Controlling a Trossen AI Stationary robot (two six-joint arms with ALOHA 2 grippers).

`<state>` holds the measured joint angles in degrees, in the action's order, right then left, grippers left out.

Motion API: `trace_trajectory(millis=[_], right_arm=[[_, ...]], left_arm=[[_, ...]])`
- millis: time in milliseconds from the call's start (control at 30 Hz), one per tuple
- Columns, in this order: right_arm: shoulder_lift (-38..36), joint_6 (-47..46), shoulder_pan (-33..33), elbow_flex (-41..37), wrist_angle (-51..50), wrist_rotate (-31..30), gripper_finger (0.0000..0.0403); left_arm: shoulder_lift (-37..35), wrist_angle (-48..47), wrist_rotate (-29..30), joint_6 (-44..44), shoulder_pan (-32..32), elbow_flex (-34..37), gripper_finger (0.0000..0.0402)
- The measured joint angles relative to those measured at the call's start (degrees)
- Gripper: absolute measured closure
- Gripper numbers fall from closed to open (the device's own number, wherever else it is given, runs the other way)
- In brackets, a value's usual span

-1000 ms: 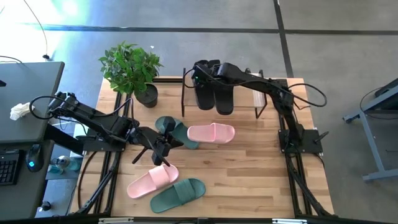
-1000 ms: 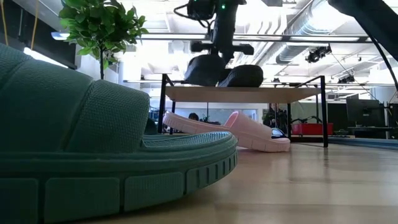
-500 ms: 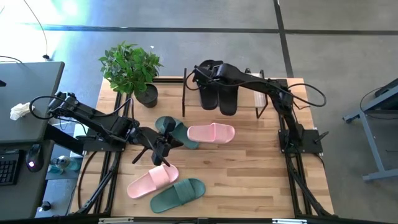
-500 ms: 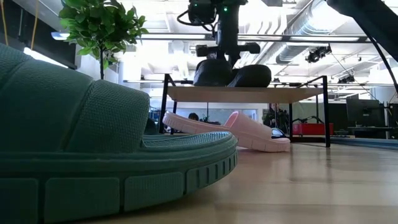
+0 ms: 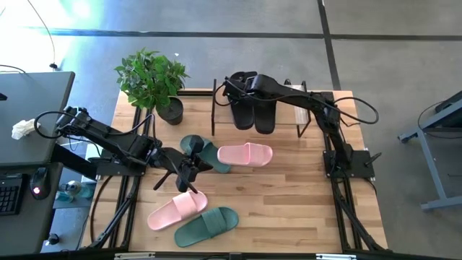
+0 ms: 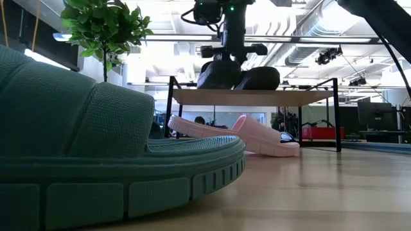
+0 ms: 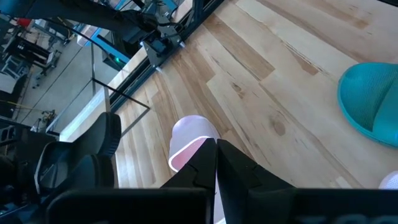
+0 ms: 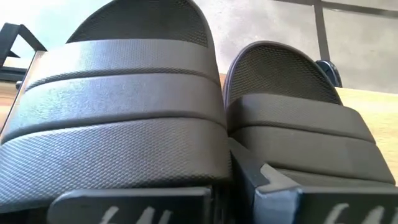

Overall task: Pick and place slides into the shelf
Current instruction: Put the black slipper on the shelf

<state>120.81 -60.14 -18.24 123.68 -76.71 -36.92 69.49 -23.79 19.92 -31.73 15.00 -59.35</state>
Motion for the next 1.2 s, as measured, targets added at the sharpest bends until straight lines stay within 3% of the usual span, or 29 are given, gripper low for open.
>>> trace_trajectory(millis=[567, 967, 1200], right_arm=[[0.00, 5.14, 0.73, 0.00, -1.26, 0.21, 0.0304], [-0.62, 7.12, 1.65, 0.00, -1.60, -0.69, 0.0284], [-6.46, 9.72, 4.56, 0.00, -0.80, -4.84, 0.0284]], left_arm=[[0.00, -0.15, 0.00, 0.03, 0.00, 0.00, 0.0399], [0.00, -0.33, 0.02, -0.04, 0.00, 0.00, 0.0399], [0.00, -0.35, 0.02, -0.17, 0.00, 0.00, 0.0399]])
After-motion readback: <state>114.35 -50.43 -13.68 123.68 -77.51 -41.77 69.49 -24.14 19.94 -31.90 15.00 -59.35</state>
